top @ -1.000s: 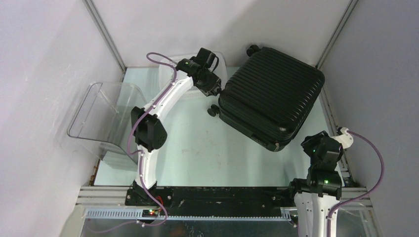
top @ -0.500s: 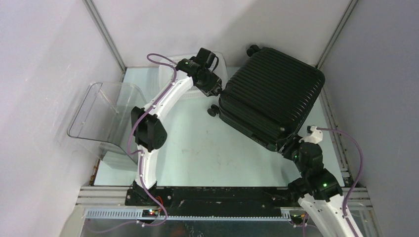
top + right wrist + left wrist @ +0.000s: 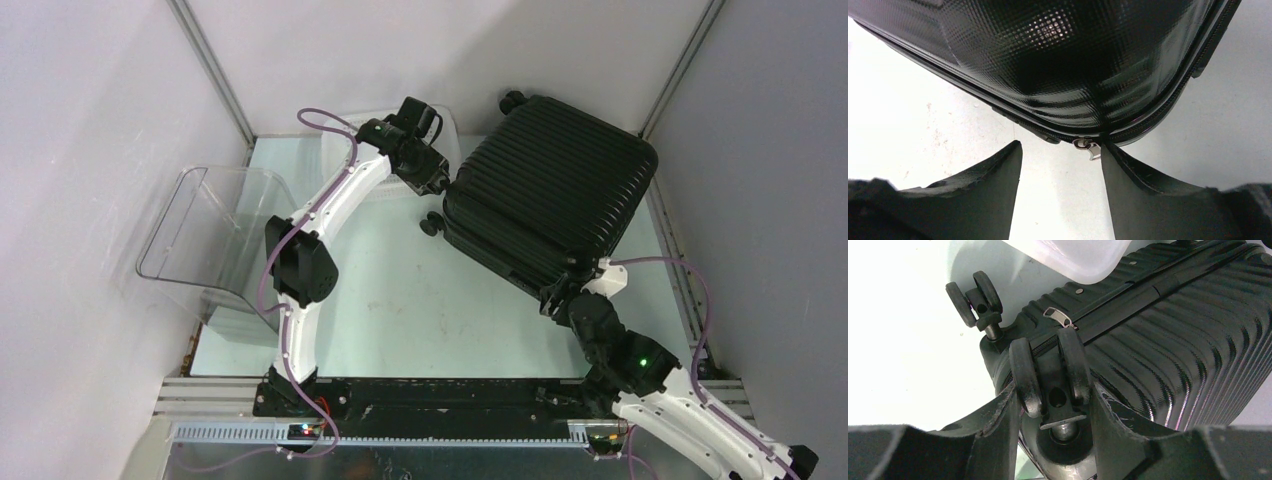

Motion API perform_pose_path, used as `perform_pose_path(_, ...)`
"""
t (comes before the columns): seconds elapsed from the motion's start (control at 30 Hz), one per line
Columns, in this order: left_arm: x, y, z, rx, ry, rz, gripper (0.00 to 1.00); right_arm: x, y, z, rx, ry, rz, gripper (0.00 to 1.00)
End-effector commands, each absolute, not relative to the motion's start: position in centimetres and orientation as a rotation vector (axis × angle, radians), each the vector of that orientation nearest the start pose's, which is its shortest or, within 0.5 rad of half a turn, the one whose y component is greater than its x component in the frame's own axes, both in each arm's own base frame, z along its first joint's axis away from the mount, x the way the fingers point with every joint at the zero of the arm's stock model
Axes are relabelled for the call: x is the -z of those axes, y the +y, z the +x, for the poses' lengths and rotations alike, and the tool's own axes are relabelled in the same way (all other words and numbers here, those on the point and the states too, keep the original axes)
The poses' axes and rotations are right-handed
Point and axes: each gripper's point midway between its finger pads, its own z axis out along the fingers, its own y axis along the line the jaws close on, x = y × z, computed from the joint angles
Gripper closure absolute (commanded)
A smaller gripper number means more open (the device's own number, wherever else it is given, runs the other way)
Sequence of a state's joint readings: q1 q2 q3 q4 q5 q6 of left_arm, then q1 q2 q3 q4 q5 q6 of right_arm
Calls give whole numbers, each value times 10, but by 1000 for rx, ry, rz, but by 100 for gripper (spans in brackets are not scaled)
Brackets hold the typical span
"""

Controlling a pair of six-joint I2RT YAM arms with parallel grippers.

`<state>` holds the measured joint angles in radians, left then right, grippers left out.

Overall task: Open, take out, and arrange the luggage
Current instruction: Grab the zipper of the luggage.

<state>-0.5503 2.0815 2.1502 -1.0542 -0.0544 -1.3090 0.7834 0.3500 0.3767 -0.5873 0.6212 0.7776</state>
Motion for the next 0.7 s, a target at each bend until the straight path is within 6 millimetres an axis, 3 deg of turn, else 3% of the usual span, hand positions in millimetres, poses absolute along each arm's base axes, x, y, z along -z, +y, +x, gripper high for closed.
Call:
perform_pose_path(0.0, -260, -331, 425, 859, 2403, -913, 100, -121, 70, 205, -216, 1947, 454, 37)
perform_pose_path(0.23, -261, -330, 425, 857, 2398, -912, 100, -116, 68, 208, -181, 1948, 456, 39)
perform_pose_path(0.47, -255, -330, 425, 848, 2407, -919, 100, -109, 51, 197, -133, 1959, 552, 39)
perform_pose_path(0.67, -254, -331, 424, 851, 2404, -926, 100, -105, 56, 203, -138, 1957, 530, 37)
